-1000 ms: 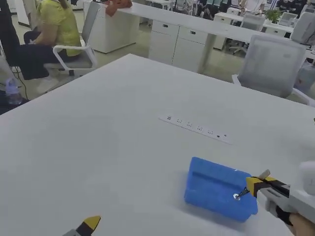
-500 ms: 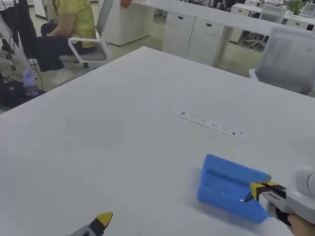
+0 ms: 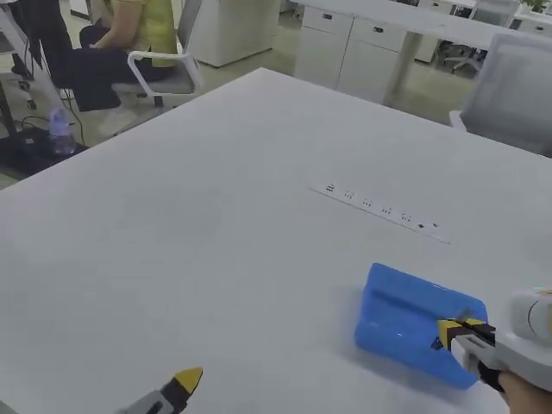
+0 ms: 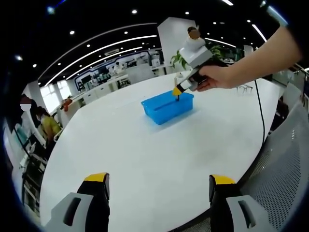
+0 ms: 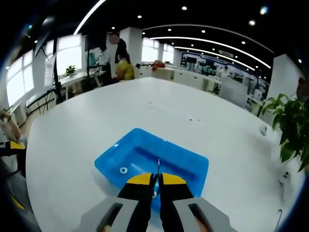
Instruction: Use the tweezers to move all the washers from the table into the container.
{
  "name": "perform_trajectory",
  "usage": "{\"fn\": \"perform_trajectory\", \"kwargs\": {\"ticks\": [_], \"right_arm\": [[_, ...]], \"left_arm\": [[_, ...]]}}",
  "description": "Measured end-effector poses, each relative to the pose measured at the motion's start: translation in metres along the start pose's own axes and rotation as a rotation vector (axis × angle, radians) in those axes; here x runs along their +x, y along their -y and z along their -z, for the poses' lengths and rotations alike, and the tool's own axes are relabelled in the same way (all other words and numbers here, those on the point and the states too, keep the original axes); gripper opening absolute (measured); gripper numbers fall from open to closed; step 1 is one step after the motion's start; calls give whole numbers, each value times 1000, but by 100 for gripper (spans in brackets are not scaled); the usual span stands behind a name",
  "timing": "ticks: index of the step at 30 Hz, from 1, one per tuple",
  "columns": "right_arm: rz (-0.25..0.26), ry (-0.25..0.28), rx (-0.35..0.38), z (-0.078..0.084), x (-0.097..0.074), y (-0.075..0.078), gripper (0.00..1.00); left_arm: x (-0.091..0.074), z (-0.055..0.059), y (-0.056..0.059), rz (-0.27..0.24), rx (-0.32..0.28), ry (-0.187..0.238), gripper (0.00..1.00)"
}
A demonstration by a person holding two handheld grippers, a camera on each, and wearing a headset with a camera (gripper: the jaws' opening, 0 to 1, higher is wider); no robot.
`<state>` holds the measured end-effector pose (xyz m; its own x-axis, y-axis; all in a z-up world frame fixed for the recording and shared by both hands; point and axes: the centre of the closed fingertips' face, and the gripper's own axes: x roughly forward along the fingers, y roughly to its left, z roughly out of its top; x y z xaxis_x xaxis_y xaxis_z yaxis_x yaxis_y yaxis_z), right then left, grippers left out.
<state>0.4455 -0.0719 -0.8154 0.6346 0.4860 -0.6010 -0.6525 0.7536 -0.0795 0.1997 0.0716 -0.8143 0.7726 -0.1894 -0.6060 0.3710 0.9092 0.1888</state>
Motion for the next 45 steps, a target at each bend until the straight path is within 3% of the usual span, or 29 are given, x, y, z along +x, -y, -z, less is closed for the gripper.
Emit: {"fn": "perform_trajectory", "kwargs": {"ticks": [8,12,19,25,28,33,37,40,45], "right_arm": [[-7,-7,23,-1,0,0,2],[3,21,31,-11,-10,2,2],[-15,83,5,-31,-40,-3,2],[-85,88,-114,-37,-78,-26,2],[-118,64,-154,-31,-95,-40,2],[-136,-4,-300,-6,-113,-51,2],[-175,-58,-358,14,-121,-63,2],[-246,-129,-373,37,-124,-76,2],[-314,-221,-466,61,-123,-88,2]], "left_arm": [[0,-2,-1,-7,-3,8,86],[-1,-3,-2,-11,-10,15,86],[-2,-5,-3,-15,-11,29,86],[-3,-9,-5,-23,-13,45,85],[-5,-11,-7,-32,-19,55,84],[-6,-13,-8,-39,-25,69,82],[-7,-15,-9,-45,-22,81,81],[-8,-16,-10,-48,-22,85,81],[-8,-15,-11,-62,-8,82,78]]}}
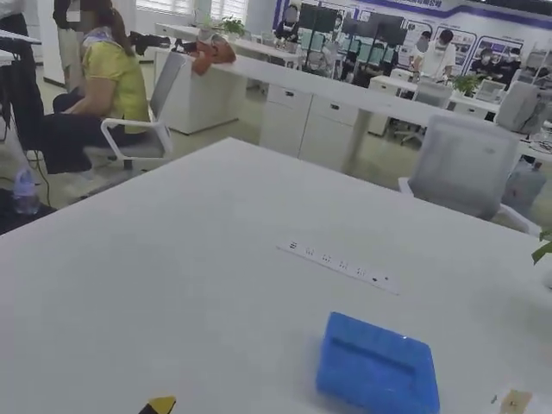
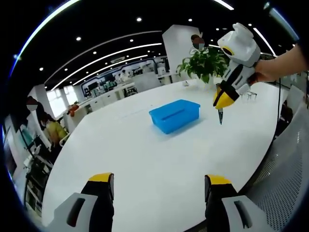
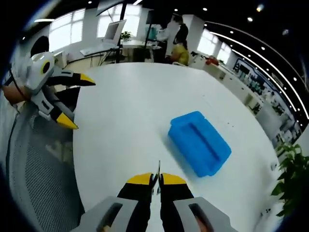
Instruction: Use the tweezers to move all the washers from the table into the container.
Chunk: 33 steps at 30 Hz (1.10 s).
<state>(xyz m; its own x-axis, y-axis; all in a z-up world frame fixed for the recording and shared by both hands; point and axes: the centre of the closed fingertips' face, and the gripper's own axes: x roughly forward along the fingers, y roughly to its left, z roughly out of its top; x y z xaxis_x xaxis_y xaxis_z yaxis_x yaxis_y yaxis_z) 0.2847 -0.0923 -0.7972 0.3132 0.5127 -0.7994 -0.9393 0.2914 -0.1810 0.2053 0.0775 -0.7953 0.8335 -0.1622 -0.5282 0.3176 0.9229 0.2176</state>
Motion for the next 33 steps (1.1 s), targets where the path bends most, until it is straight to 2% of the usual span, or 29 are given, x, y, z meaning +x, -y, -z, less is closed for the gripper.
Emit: {"fn": "perform_trajectory", "kwargs": {"ticks": [2,7,13,15,16,22,25,27,30,33], "right_arm": [[-38,-41,-13,4,5,-6,2],[-89,-79,-56,2,21,-13,2],[-170,-87,-133,-5,38,-28,2],[-175,-83,-96,-9,45,-29,2],[-185,-92,-109,-9,47,-30,2],[-231,-108,-232,-15,64,-36,2],[-253,-115,-253,-15,72,-38,2],[-276,-140,-283,-11,75,-40,2],[-313,-188,-394,-1,81,-44,2],[-334,-228,-452,6,86,-44,2]], "left_arm": [[0,0,1,5,-9,1,78],[0,0,2,7,-1,-1,78],[0,2,1,1,1,-11,76],[0,1,0,1,-4,-7,76],[0,1,0,0,-5,-6,76],[1,3,1,5,7,-20,75],[2,6,1,3,20,-34,74],[2,6,1,3,19,-36,74],[2,7,2,4,20,-41,74],[3,8,2,6,23,-46,74]]}}
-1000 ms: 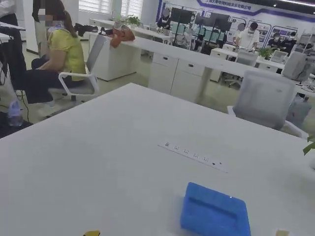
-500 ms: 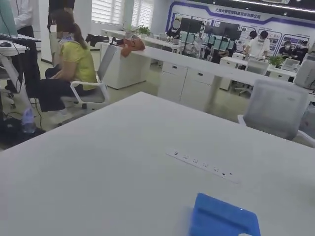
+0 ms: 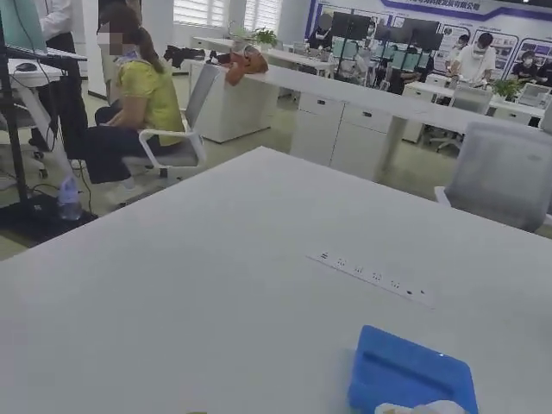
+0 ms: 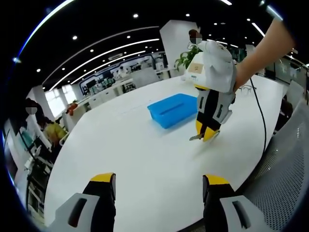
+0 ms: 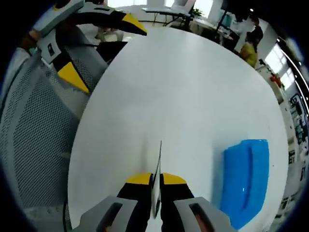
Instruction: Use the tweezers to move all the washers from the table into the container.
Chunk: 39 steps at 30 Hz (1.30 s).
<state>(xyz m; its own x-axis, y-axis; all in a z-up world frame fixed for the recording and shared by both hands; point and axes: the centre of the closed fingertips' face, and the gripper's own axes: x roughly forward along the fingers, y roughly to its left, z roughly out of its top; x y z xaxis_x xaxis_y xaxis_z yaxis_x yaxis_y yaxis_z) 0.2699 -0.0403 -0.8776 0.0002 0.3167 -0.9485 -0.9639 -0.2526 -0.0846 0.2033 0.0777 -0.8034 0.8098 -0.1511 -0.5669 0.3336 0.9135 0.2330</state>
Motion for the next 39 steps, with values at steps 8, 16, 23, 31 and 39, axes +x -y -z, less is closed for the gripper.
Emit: {"fn": "perform_trajectory", "kwargs": {"ticks": [8,16,23,31,39], "right_arm": [[-35,-41,-51,4,6,0,2],[-67,-33,-26,2,5,0,3],[-64,-24,27,1,3,-1,7],[51,238,415,-18,-42,2,20],[248,475,708,-8,-112,0,35]], "left_arm": [[1,2,0,0,-2,-12,75],[1,2,2,7,-9,-10,76],[0,1,1,4,-11,-6,76],[-2,-5,-2,17,-77,17,79],[-13,-27,-9,70,-195,90,87]]}}
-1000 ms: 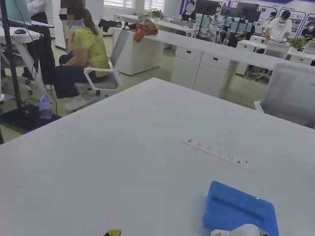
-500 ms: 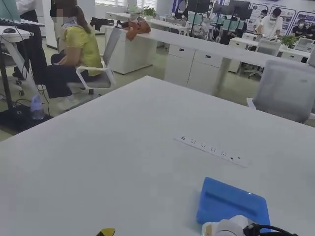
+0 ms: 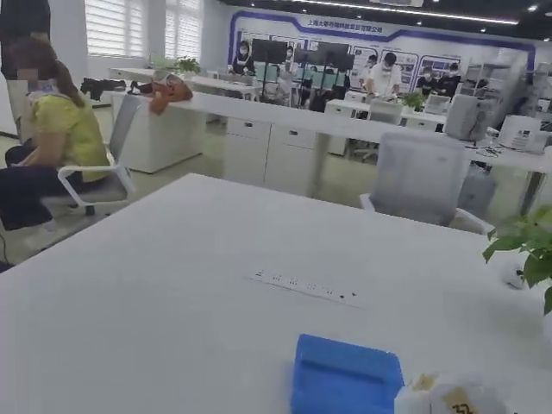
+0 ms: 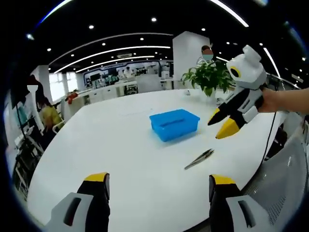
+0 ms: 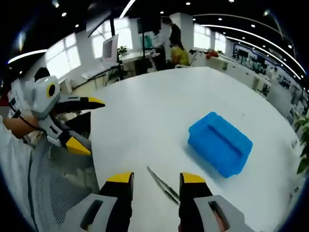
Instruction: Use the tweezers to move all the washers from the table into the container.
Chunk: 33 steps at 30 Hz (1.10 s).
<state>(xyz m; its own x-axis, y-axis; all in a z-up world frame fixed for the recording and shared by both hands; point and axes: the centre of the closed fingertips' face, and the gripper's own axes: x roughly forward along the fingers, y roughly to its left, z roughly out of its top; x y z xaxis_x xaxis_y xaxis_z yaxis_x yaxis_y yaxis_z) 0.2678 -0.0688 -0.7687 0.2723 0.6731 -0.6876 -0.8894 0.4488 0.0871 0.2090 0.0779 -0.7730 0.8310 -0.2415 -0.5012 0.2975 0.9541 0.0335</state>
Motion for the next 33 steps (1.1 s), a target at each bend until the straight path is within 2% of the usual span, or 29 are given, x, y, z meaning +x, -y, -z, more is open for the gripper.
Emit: {"fn": "perform_trajectory", "kwargs": {"ticks": [2,4,5,8,9,10,13,15,17,19,24,29,33], "right_arm": [[46,51,43,-1,-17,5,39],[72,76,71,1,-30,6,42],[108,99,79,3,-39,10,44],[172,91,102,19,-55,15,49],[194,102,124,24,-60,16,53],[200,107,145,27,-63,15,56],[232,177,226,30,-74,13,65],[244,184,248,34,-79,11,70],[261,188,248,37,-83,11,74],[268,188,254,39,-85,11,75],[287,221,294,42,-95,17,81],[334,223,329,46,-98,24,91],[365,205,333,51,-99,28,93]], "left_arm": [[-2,-5,1,9,-10,2,88],[-5,-10,4,18,-12,3,89],[-6,-13,5,24,-10,5,90],[-9,-23,9,42,-8,13,93],[-10,-28,11,45,-6,19,94],[-10,-31,12,44,-3,26,94],[-10,-37,15,55,-7,41,95],[-10,-40,18,70,-32,46,97],[-10,-41,17,64,-34,41,99],[-10,-42,13,49,-23,41,99],[-13,-44,2,29,-75,57,99],[-14,-44,1,19,-74,57,99],[-13,-43,2,14,-61,58,99]]}}
